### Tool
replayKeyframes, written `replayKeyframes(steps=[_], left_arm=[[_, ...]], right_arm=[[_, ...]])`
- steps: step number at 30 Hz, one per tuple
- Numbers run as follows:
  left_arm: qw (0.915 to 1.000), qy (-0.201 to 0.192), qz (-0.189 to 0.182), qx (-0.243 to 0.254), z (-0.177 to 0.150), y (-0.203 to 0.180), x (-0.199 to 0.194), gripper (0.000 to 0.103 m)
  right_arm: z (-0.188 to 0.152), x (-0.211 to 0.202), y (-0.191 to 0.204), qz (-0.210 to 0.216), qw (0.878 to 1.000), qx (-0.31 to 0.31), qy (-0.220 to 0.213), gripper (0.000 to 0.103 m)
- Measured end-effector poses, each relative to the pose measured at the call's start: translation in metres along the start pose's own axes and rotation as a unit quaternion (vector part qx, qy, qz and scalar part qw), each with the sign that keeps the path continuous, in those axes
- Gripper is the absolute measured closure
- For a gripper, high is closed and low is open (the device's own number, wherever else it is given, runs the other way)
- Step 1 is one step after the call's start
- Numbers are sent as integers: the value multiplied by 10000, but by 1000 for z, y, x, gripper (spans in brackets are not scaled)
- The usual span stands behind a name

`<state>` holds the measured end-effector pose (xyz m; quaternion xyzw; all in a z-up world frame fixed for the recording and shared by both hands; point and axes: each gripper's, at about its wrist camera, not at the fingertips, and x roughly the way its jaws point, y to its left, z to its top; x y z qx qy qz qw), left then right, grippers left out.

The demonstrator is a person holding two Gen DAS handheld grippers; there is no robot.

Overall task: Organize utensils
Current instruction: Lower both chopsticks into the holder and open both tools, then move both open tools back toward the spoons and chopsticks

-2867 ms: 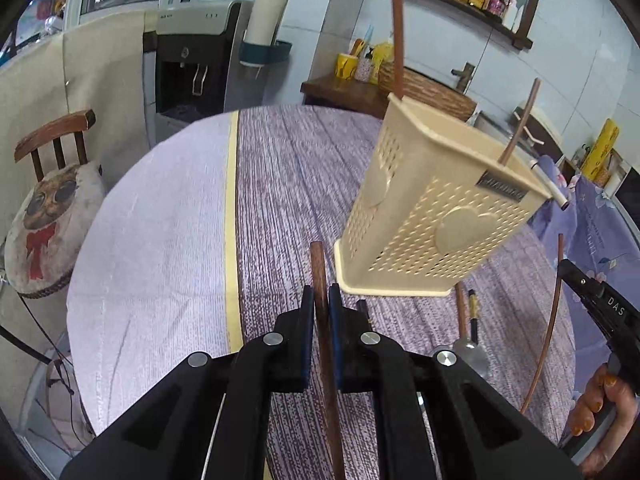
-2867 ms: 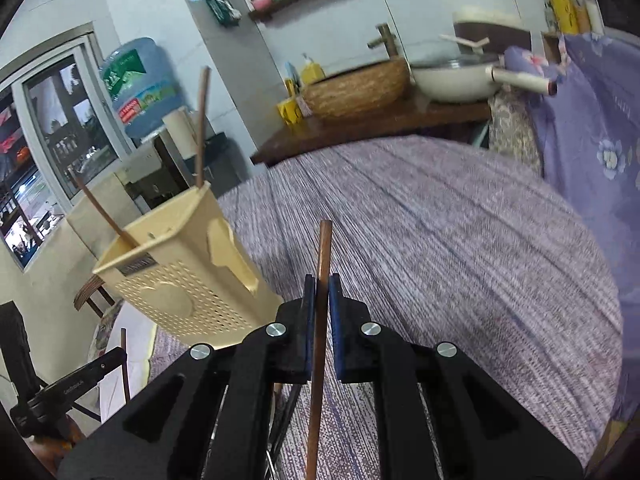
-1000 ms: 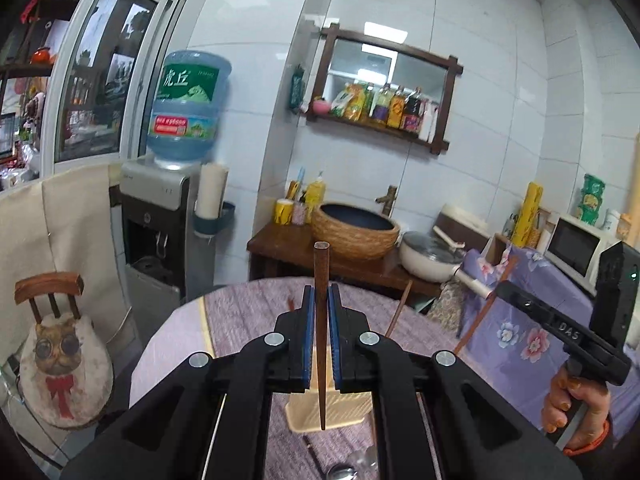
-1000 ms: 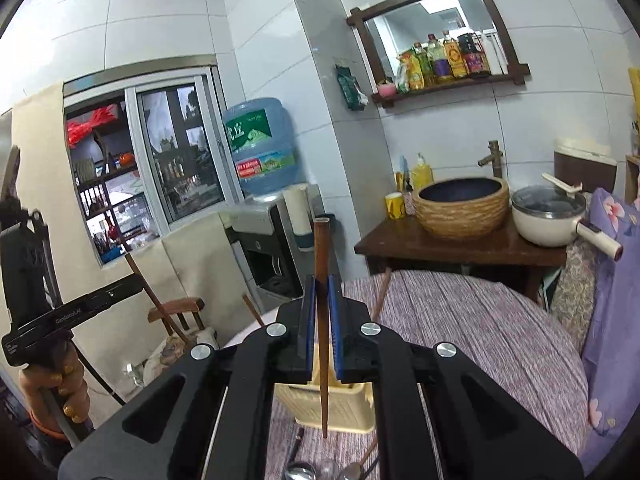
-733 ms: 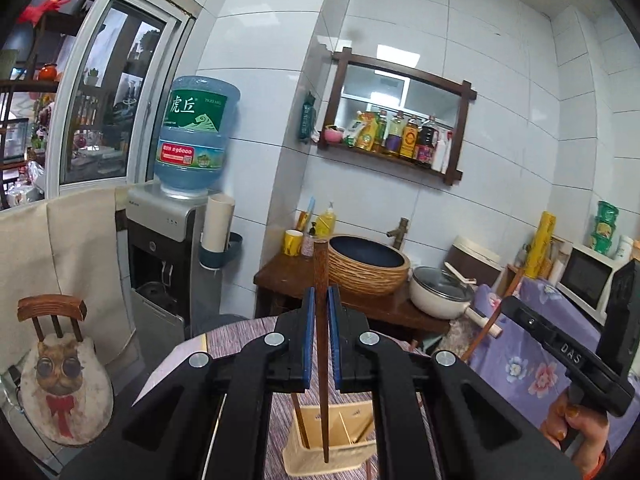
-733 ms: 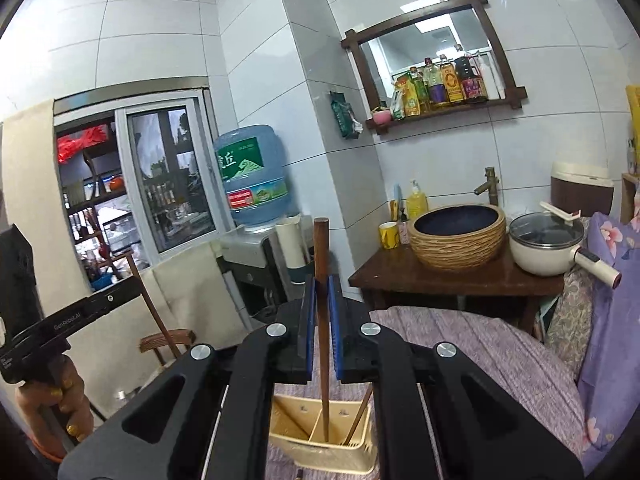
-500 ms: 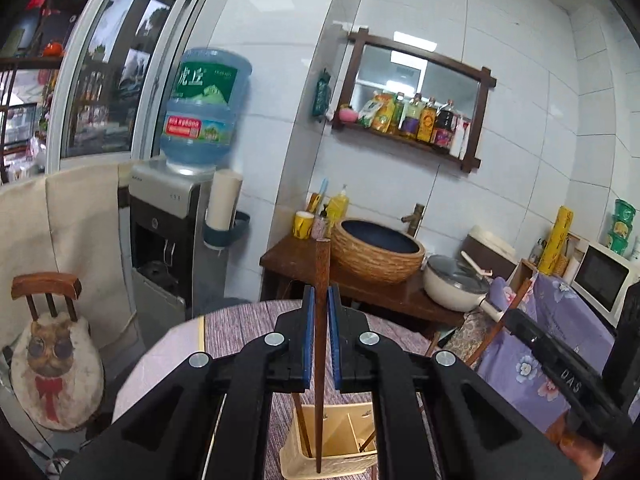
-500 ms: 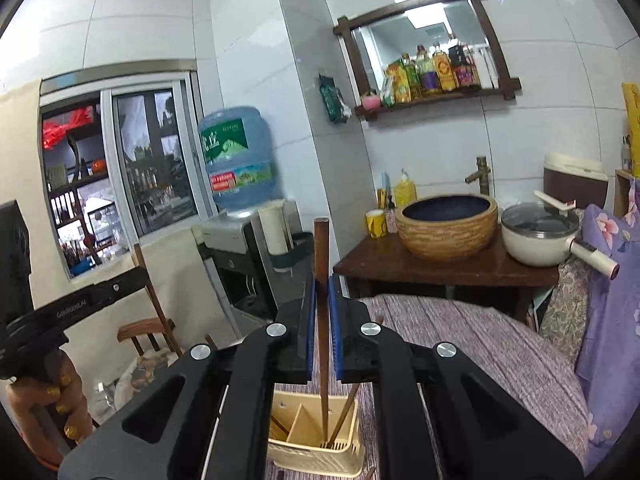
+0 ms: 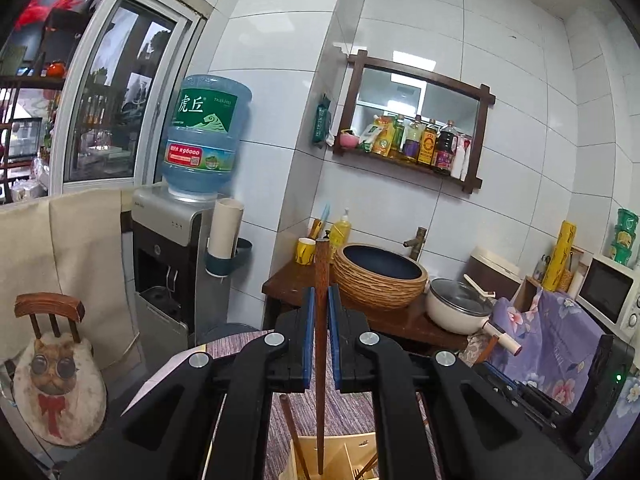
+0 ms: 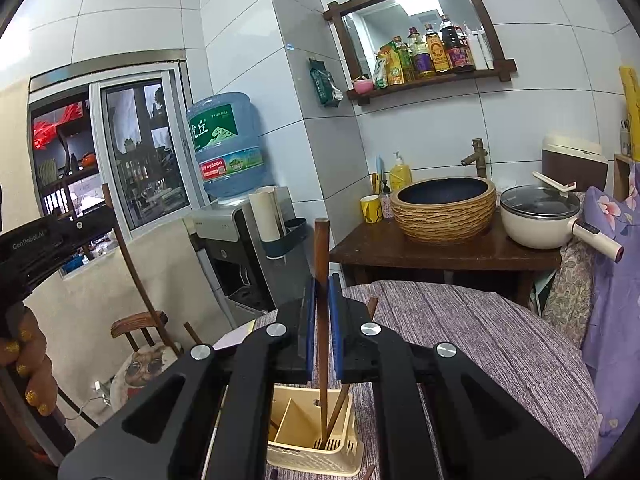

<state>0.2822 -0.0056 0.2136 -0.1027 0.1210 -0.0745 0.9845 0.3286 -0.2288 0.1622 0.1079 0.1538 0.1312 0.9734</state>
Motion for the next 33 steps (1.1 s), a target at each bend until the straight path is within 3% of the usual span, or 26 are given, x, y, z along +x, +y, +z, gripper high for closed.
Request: replayKeyframes(steps=[11,25,26,28,29,30,32,33], left_arm=[[9960,888,93,100,-76,4,47,95],[9918,1274,97,66,-103,10,60,95],[9918,1279,70,40,-103,11,59,93],[9920,1264,16,-17,-103,13,54,77],[9924,1230,-12,-49,-104,14,50,58],[9931,1173,-41,-88,-104,16,44,44],[9941,1072,-90,-105,-107,17,32,38],[9942,1067,-110,-53,-110,18,25,33]], right_arm=[[-34,21,-7,-26,9993,106,363,95],[-50,31,-19,-58,9983,281,507,95],[-51,29,-21,-7,9983,328,483,95],[-52,27,-22,72,9981,334,512,93],[-54,24,-22,48,9983,302,500,84],[-56,20,-21,8,9986,252,460,68],[-62,10,-19,-61,9993,156,331,50],[-66,5,-18,-106,9994,80,311,50]])
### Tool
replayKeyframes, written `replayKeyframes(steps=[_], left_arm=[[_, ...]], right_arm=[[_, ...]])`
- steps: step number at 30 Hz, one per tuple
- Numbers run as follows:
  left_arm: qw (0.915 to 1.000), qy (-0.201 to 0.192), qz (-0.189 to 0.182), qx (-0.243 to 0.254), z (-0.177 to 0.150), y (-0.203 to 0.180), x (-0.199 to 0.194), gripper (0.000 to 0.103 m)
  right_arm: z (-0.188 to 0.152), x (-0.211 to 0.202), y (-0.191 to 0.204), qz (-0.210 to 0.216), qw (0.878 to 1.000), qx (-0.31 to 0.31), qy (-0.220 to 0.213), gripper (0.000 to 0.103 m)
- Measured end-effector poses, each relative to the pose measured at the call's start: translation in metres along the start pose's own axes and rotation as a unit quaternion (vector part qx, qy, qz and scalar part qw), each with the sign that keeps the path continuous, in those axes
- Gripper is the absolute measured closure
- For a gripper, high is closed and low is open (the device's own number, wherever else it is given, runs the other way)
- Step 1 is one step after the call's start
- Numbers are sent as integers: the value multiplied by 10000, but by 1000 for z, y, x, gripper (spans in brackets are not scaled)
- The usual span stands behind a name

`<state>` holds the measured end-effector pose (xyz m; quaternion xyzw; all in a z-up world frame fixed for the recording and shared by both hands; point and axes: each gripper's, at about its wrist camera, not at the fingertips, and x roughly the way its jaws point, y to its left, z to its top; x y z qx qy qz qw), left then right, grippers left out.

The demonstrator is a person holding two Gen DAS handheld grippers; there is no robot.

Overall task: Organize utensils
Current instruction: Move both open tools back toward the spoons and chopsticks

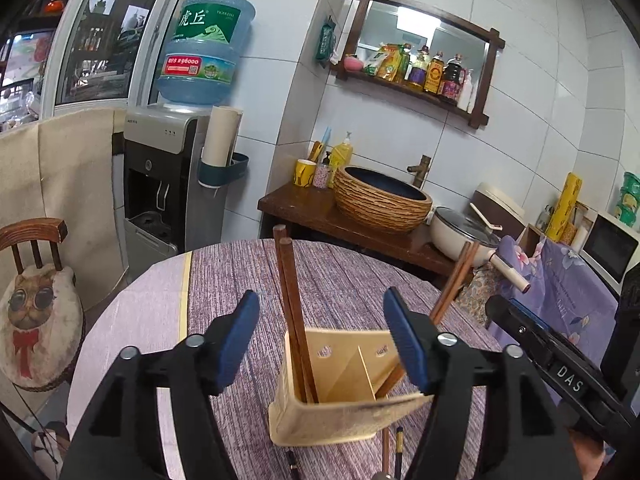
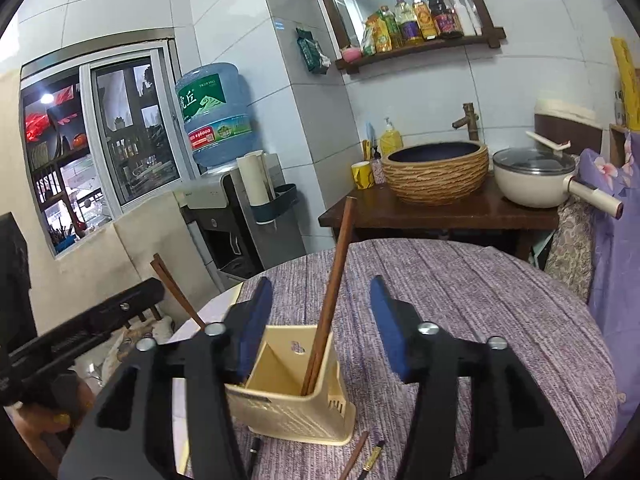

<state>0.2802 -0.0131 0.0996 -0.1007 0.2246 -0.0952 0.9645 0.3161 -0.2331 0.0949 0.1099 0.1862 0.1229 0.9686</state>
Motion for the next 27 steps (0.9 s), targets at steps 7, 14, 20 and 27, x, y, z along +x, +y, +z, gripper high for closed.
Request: replayKeyframes(steps=[7,14,20,27], left_arm=[[9984,531,142,91,-46,14,-10,20],[9907,1241,536,179,-106,30,-1,21],[9820,1705,781,223,-143,41,6,29],[9754,2030,793,323,-168,40,7,35]], right_arm=[[-50,-9,2,-204,9961,-426,739,50],[-116,-9,8,-525,9837,-881,1477,50],[-161,-5,13,-500,9722,-959,2077,50],[-188,-2,23,-619,9597,-1241,2445,51]])
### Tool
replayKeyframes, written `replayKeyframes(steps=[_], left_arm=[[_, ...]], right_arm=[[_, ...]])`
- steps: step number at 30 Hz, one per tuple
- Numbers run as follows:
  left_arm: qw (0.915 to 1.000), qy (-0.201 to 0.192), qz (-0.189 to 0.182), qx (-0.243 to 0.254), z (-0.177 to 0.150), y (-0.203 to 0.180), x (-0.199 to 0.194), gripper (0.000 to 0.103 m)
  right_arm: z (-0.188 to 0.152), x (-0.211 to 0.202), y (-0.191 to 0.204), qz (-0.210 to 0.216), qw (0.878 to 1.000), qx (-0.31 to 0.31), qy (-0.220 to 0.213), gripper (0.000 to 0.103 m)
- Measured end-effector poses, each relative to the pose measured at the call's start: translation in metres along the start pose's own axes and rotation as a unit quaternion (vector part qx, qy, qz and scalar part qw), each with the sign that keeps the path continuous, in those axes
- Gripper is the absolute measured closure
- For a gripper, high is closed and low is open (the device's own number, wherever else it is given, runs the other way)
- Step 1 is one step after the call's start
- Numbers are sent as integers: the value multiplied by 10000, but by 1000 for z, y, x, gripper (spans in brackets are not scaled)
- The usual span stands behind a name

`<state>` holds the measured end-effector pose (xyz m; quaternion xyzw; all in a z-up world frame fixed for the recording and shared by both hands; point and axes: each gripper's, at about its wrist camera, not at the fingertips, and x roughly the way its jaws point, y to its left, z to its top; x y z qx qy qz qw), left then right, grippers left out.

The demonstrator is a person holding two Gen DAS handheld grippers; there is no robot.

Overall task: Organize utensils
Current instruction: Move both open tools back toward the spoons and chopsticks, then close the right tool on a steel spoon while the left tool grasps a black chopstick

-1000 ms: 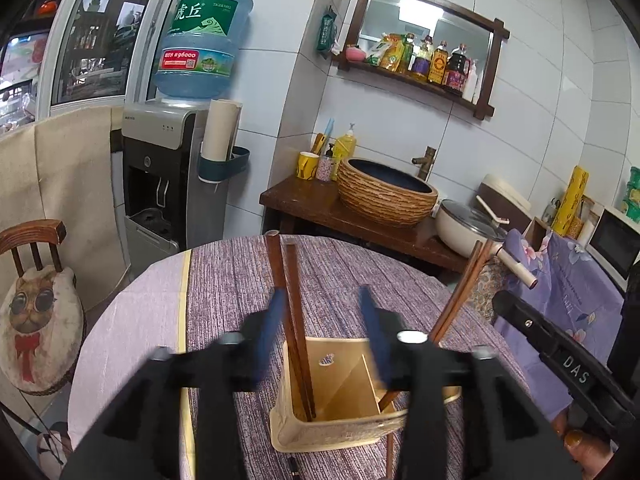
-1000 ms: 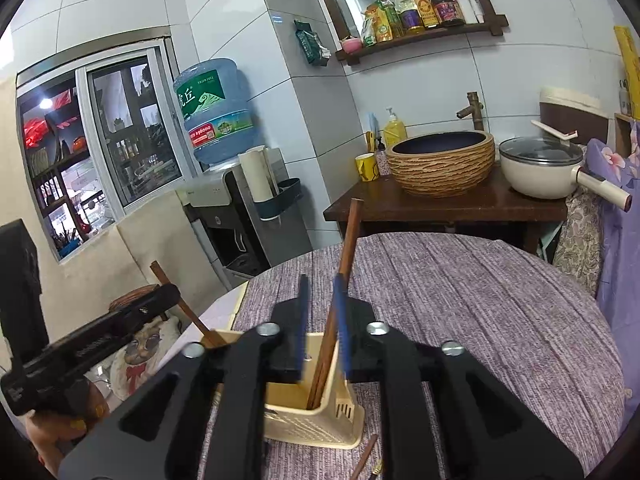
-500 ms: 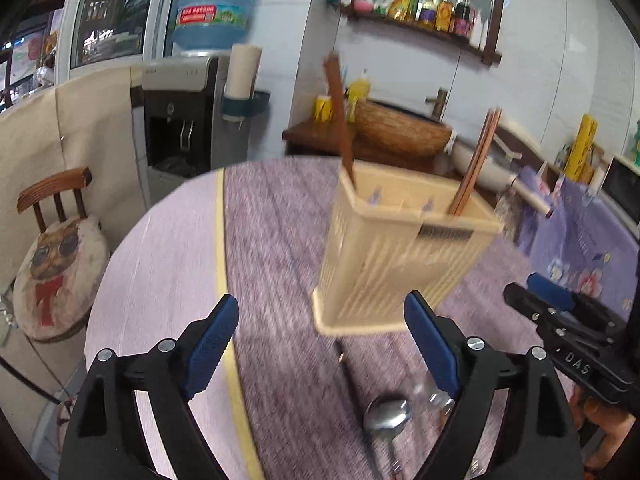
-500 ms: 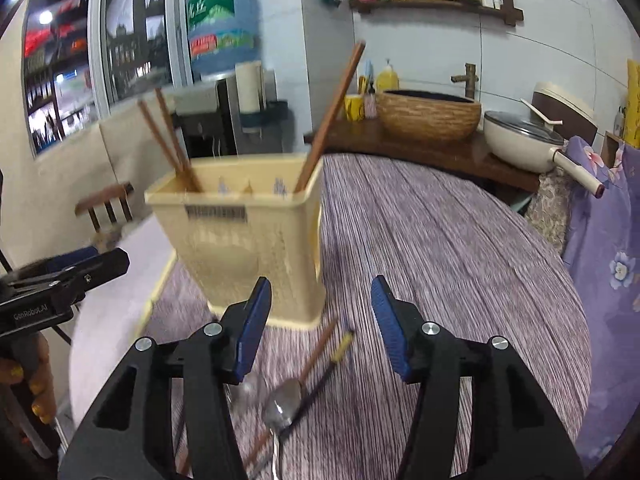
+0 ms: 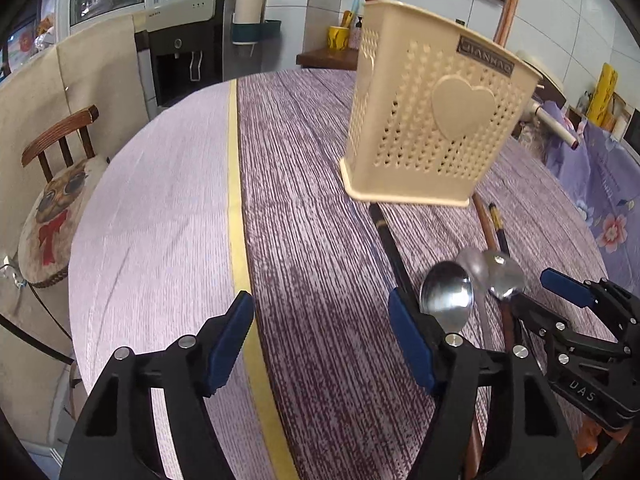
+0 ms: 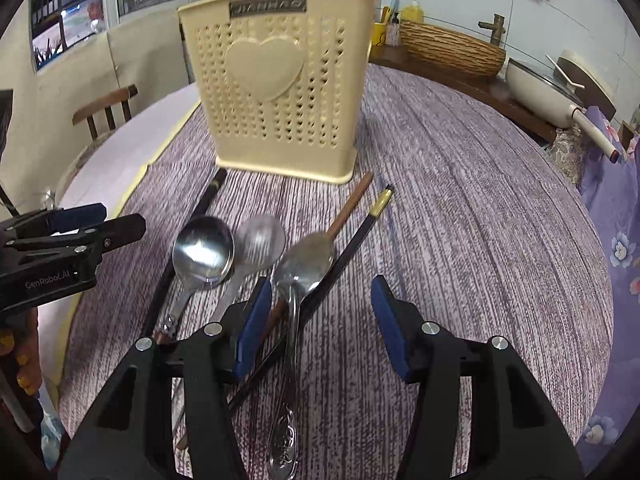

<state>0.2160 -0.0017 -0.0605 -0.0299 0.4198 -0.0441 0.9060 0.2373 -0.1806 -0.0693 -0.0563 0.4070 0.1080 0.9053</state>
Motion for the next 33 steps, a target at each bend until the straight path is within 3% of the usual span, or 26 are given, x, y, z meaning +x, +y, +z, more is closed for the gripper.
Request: replayKeyframes(steps=[17,20,33], left_arm=[[9999,100,-3,-51,-6,6,2,35],[9999,122,-7,-15,-4,4,4,35],[9980,382,-493,120,29,-20,31,52]], right_arm=[[16,19,22,-549,9956,-693,300,52],[21,22,22,-449,9960,-680,363,65],[23,11,-4,13,9998,89,198,65]])
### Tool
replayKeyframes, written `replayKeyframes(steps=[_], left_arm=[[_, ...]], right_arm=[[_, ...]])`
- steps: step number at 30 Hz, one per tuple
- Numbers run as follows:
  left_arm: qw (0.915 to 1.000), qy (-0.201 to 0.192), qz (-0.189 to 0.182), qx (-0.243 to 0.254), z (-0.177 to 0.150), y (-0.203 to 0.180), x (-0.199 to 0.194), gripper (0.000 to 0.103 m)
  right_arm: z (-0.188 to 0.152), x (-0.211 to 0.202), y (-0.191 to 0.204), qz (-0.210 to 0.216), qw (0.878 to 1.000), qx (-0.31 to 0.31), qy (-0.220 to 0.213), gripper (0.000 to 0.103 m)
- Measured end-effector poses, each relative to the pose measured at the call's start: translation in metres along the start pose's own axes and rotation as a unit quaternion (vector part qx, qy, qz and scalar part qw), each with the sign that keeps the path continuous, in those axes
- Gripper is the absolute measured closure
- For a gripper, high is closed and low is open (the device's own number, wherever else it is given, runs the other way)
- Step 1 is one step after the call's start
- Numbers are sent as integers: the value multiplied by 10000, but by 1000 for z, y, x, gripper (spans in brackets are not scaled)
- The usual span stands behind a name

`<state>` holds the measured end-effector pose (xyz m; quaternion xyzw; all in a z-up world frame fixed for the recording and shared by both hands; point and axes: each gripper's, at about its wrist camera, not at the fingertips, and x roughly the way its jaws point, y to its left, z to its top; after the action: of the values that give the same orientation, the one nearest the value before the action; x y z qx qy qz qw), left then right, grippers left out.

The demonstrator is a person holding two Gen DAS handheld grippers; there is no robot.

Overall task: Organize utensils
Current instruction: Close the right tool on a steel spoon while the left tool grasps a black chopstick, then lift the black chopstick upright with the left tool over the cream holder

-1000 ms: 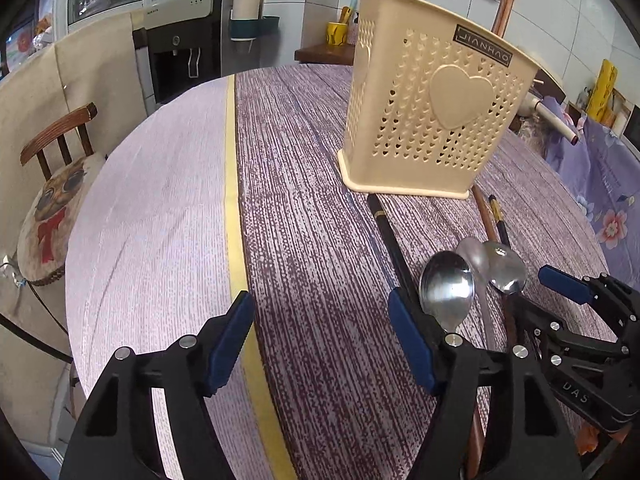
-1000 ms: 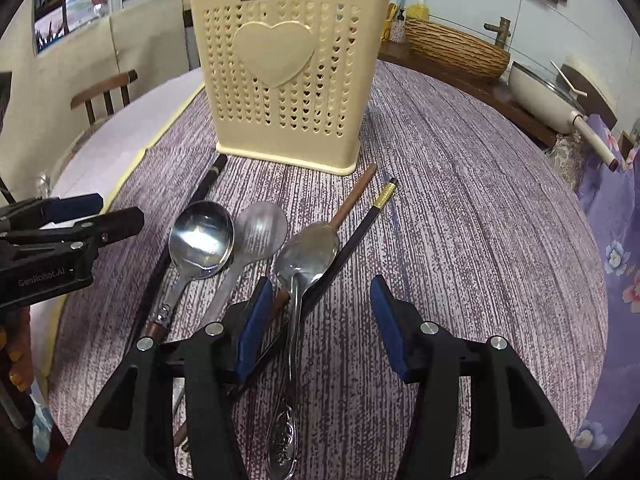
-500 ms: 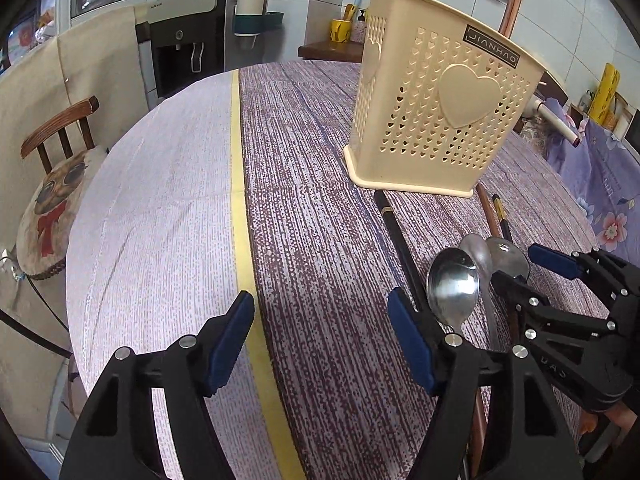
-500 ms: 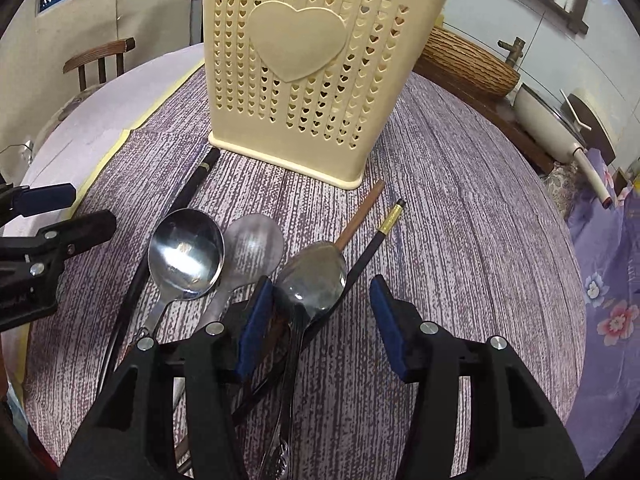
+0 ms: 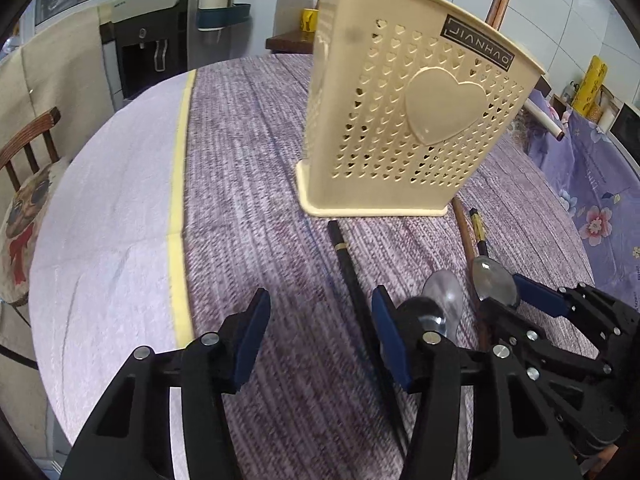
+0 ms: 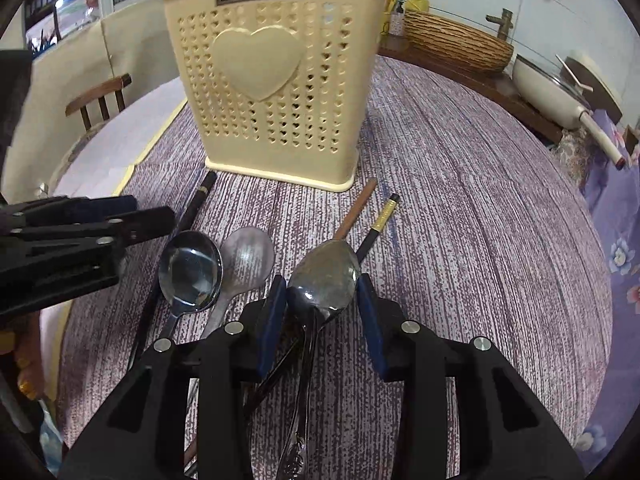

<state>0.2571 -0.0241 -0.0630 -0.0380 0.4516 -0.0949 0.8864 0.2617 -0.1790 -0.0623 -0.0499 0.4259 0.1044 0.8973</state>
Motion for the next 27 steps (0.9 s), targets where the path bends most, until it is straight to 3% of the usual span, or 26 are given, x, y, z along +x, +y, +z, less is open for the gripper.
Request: replayKeyframes(steps=[13,17,27], left_arm=[[9992,289,118,263,21,-22,25,76],[9987,276,249,353,20,-26,27,92],[9999,132,63,47,17,-13,18,94]], right_arm=[[-1,-18,-25,362,9961,714,-365,66],[-2,-21,-27,377,9953,775,-436,65],[-6,-34,-32,537,9916,866,-800,66]])
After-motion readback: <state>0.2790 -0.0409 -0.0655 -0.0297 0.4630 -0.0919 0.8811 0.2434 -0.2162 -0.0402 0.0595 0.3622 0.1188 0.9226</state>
